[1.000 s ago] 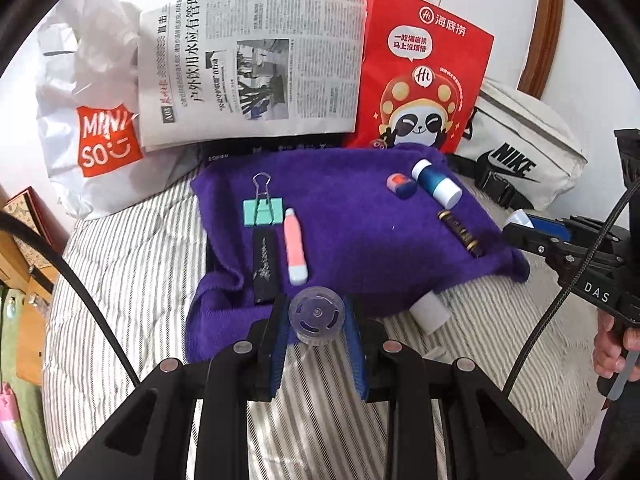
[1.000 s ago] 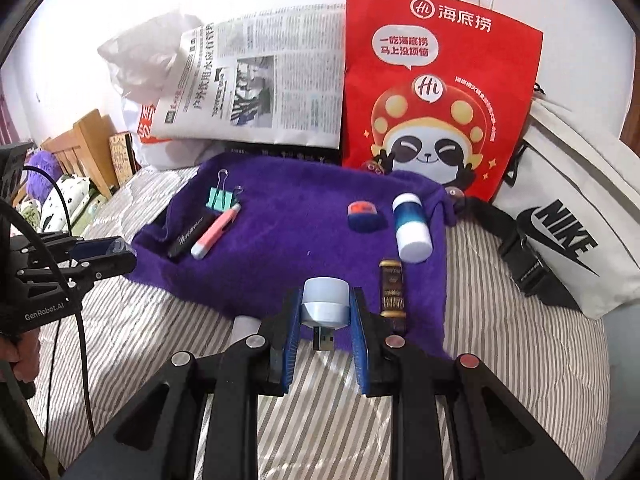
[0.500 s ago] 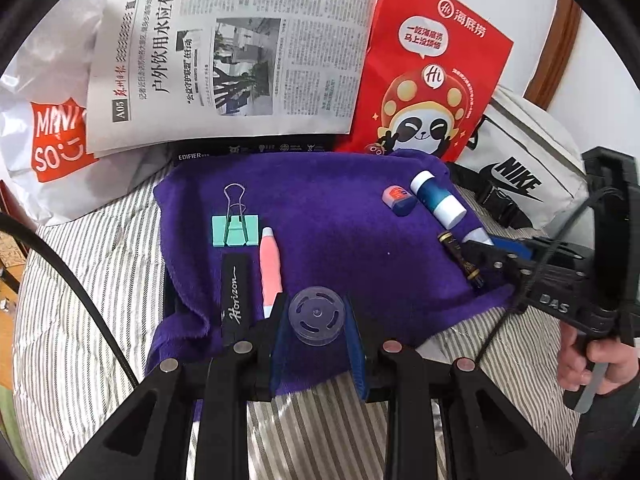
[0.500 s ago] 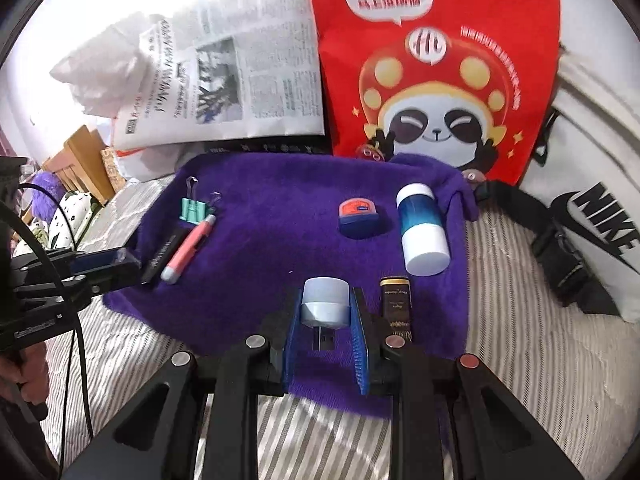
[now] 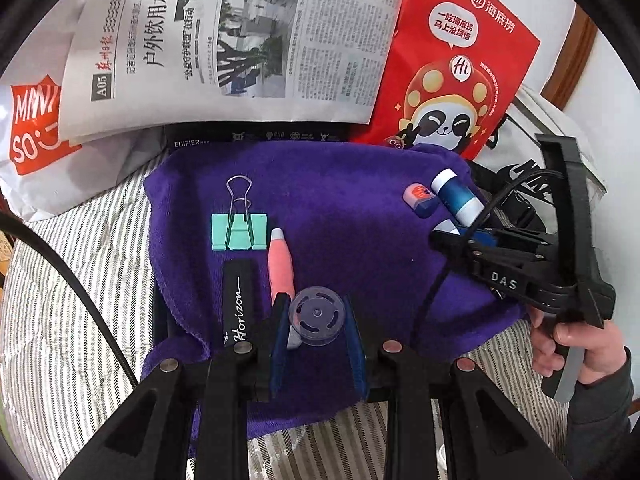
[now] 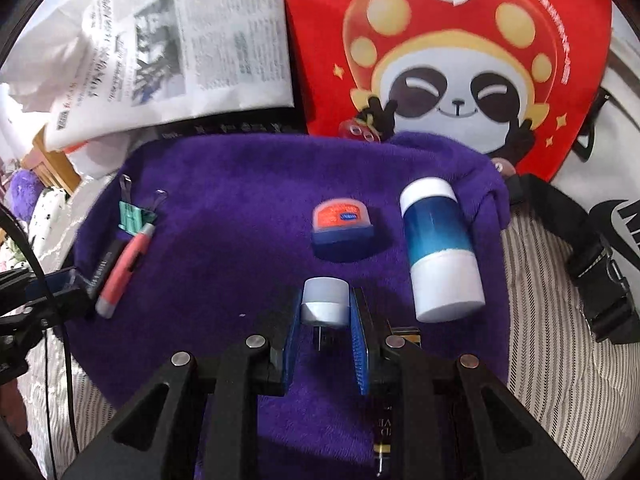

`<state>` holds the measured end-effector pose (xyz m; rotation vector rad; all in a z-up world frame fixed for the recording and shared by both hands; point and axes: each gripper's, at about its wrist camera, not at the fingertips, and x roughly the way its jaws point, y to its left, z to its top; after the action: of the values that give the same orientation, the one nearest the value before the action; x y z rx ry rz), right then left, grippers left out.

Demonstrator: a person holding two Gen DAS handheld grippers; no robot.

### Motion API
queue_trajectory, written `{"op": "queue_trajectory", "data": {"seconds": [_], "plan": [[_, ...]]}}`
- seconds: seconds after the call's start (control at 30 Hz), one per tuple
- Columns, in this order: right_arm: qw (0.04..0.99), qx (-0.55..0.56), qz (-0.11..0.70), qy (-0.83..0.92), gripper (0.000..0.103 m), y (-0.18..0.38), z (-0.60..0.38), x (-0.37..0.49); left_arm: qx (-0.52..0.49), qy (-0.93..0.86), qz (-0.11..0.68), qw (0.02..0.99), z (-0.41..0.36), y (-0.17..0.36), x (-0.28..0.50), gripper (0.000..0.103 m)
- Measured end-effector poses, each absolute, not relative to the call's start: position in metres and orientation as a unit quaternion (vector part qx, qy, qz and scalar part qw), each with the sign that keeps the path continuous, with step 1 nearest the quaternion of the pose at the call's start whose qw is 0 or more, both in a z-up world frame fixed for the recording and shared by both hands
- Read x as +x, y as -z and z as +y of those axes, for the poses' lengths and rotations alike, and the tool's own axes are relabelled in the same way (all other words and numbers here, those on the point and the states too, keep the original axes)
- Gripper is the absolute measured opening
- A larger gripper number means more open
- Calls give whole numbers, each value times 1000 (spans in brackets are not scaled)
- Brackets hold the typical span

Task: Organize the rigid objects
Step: 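Carry the USB piece onto the towel and release it while the left tool carries the lid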

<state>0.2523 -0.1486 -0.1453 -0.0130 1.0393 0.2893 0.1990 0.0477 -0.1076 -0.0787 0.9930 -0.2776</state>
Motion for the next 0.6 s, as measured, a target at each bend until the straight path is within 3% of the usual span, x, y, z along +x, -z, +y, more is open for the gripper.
{"op": "queue_trajectory", "data": {"seconds": [0.27, 0.43, 0.6], "plan": [[862, -14, 488, -139, 25, 149, -145, 255, -43, 130, 479, 867, 51, 110, 197, 26], [858, -13, 491, -152, 46, 149, -141, 253, -43, 127, 479, 868, 50, 108, 193, 26], [856, -15, 496, -147, 47, 146, -141, 246, -45, 123, 480, 868, 48, 108, 194, 26]]}}
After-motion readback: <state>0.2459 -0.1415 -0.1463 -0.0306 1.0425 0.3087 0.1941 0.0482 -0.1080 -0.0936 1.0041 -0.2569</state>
